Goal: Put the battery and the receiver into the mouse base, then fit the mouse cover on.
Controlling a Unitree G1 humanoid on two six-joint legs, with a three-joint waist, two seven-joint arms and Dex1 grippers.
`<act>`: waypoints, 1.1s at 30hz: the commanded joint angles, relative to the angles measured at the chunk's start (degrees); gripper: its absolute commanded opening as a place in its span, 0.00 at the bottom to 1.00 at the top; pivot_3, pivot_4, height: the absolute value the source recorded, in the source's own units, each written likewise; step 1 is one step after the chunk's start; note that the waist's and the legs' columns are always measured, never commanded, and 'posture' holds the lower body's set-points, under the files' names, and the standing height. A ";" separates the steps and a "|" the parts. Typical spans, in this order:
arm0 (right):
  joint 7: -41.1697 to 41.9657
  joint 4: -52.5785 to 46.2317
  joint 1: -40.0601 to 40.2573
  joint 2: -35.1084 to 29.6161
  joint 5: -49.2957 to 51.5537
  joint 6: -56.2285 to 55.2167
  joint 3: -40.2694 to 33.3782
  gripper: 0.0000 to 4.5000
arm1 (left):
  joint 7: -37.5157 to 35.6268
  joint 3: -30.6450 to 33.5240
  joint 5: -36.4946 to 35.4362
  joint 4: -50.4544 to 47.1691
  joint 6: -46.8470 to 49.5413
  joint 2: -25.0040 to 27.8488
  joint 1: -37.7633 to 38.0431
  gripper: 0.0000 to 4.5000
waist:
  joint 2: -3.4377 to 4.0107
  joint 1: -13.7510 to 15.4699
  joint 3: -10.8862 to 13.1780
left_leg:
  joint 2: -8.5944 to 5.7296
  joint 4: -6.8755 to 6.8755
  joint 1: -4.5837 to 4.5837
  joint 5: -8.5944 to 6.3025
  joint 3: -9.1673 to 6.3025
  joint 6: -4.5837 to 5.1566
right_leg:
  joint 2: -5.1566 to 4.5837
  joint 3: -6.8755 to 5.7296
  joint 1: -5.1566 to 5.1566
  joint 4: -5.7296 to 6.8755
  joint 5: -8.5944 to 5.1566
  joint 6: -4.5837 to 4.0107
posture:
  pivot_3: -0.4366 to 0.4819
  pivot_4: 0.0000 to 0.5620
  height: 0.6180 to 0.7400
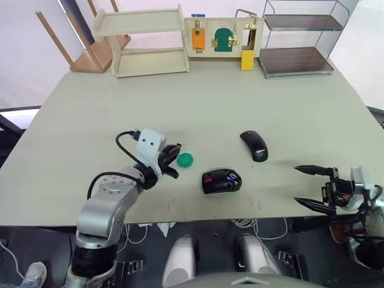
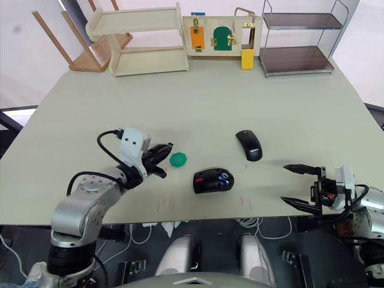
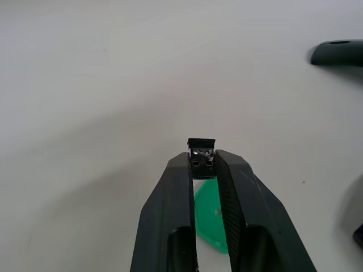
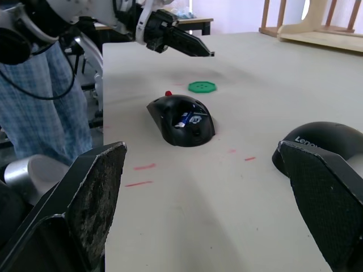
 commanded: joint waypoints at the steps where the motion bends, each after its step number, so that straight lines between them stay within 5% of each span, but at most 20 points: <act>1: 0.31 -1.76 -0.30 -1.56 2.14 -1.35 0.44 1.00 | -6.67 -1.17 -0.44 2.71 -5.10 4.22 -2.39 0.02 | 0.00 0.01 0.00 | 0.00 0.00 -0.01 0.00 0.01 0.00 | 0.00 0.01 0.00 -0.01 0.00 0.00 | 0.48 0.27 1.00; 12: -6.54 -17.04 1.33 -1.95 3.46 14.23 -2.74 1.00 | -29.77 -7.94 -0.86 16.23 -18.07 13.58 -14.21 0.02 | -0.01 0.11 0.09 | 0.00 -0.01 -0.08 0.00 0.02 0.00 | -0.03 -0.02 -0.03 -0.02 0.00 -0.01 | 0.48 0.27 1.00; 22: -28.19 -34.82 -0.85 -4.29 8.09 41.57 -2.60 1.00 | -42.94 -15.07 0.80 24.97 -27.57 11.60 -22.68 0.02 | -0.06 0.13 0.16 | 0.00 -0.03 -0.12 0.00 0.01 0.00 | -0.02 -0.02 -0.08 -0.04 -0.02 0.04 | 0.48 0.27 1.00; 33: -46.96 -38.75 -13.65 -3.10 20.46 67.18 -0.90 1.00 | -48.96 -19.13 1.78 28.28 -31.95 8.06 -28.20 0.02 | -0.13 -0.06 0.22 | 0.00 -0.03 -0.22 0.00 0.00 0.01 | -0.01 -0.01 -0.12 -0.07 0.00 0.01 | 0.48 0.27 1.00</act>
